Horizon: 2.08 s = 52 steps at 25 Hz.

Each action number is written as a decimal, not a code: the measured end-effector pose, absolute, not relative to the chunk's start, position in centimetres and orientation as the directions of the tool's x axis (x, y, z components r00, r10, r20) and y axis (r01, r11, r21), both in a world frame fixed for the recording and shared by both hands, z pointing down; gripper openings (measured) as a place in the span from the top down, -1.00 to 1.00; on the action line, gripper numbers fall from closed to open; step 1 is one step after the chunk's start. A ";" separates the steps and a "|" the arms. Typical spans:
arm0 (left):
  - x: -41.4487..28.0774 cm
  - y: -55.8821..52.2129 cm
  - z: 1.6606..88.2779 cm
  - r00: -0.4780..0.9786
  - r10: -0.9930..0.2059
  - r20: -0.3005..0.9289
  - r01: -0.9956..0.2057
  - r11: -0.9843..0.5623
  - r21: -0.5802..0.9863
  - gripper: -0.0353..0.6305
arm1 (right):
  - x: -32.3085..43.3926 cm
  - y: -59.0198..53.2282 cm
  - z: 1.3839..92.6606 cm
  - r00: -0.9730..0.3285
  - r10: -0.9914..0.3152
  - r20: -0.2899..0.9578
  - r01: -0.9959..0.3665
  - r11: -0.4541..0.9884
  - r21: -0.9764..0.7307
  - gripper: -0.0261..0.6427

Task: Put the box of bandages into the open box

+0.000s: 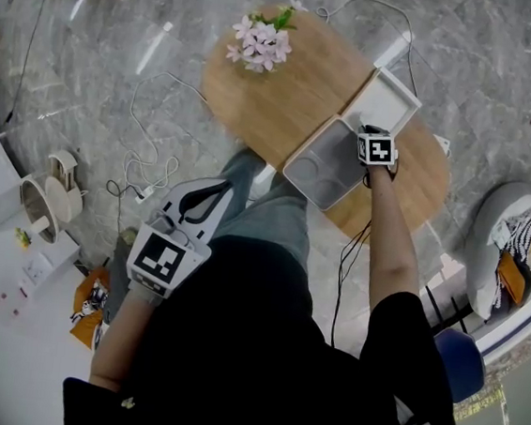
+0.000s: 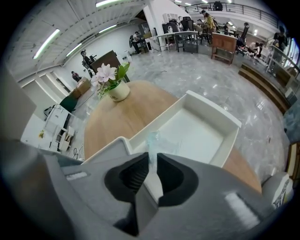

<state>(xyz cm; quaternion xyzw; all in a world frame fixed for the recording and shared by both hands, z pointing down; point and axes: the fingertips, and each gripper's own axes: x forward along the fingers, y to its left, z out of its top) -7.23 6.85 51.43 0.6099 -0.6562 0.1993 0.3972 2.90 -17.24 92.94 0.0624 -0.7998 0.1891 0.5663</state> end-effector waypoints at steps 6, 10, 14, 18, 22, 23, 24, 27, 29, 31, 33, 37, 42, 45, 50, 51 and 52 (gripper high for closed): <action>-7.0 7.4 51.4 0.066 -0.648 0.758 -0.959 0.170 0.228 0.86 | 2.6 -17.4 92.3 -0.358 0.093 0.929 -0.303 0.930 -0.210 0.57; -6.8 7.6 51.2 0.066 -0.661 0.747 -0.959 0.166 0.231 0.86 | 2.7 -17.3 91.2 -0.362 0.082 0.929 -0.285 0.939 -0.194 0.51; -6.9 7.7 50.8 0.068 -0.679 0.731 -0.962 0.150 0.229 0.86 | 2.8 -16.7 89.3 -0.371 0.082 0.925 -0.251 0.950 -0.184 0.51; -6.7 7.1 50.5 0.103 -0.716 0.691 -0.979 0.051 0.198 0.86 | 3.4 -16.4 86.8 -0.382 0.077 0.921 -0.242 0.953 -0.180 0.51; -6.6 5.8 50.2 0.125 -0.741 0.660 -0.977 0.023 0.211 0.86 | 3.6 -16.4 84.0 -0.403 0.076 0.912 -0.245 0.951 -0.187 0.51; -6.4 5.5 50.0 0.132 -0.745 0.654 -0.976 0.017 0.216 0.86 | 3.6 -16.3 83.2 -0.414 0.077 0.907 -0.240 0.952 -0.190 0.52; -6.2 5.2 49.9 0.139 -0.749 0.648 -0.975 0.010 0.221 0.86 | 3.6 -16.2 82.4 -0.429 0.082 0.900 -0.231 0.953 -0.197 0.53; -6.0 4.0 49.6 0.159 -0.762 0.628 -0.973 -0.012 0.231 0.86 | 3.3 -15.8 80.1 -0.466 0.086 0.881 -0.211 0.956 -0.205 0.55; -6.2 3.0 49.1 0.161 -0.775 0.611 -0.971 -0.014 0.239 0.86 | 3.2 -15.5 78.6 -0.482 0.084 0.872 -0.199 0.959 -0.202 0.55; -6.2 2.3 48.8 0.167 -0.782 0.600 -0.968 -0.015 0.250 0.86 | 3.1 -15.0 77.1 -0.501 0.085 0.862 -0.193 0.959 -0.206 0.62; -6.2 1.6 48.8 0.182 -0.784 0.594 -0.965 -0.026 0.262 0.86 | 3.0 -14.7 75.6 -0.522 0.081 0.849 -0.199 0.956 -0.213 0.68; -6.2 0.2 48.9 0.212 -0.794 0.570 -0.960 -0.059 0.275 0.86 | 3.0 -14.2 72.3 -0.565 0.066 0.823 -0.211 0.952 -0.221 0.85; -6.9 -1.1 48.6 0.240 -0.804 0.545 -0.954 -0.091 0.286 0.86 | 3.2 -13.5 68.0 -0.622 0.024 0.783 -0.251 0.941 -0.229 0.93; -7.4 -2.0 48.1 0.256 -0.809 0.529 -0.949 -0.108 0.295 0.86 | 3.3 -12.9 64.9 -0.656 -0.004 0.755 -0.274 0.933 -0.233 0.93; -7.4 -3.2 47.1 0.304 -0.811 0.500 -0.940 -0.171 0.295 0.86 | 3.5 -12.2 60.4 -0.700 -0.070 0.710 -0.318 0.921 -0.223 0.93; -7.3 -3.4 46.9 0.315 -0.811 0.492 -0.938 -0.187 0.293 0.86 | 3.5 -12.2 59.5 -0.709 -0.087 0.700 -0.329 0.919 -0.218 0.93; -7.3 -3.6 46.7 0.325 -0.812 0.485 -0.936 -0.201 0.290 0.86 | 3.6 -12.1 58.6 -0.717 -0.106 0.689 -0.340 0.916 -0.213 0.93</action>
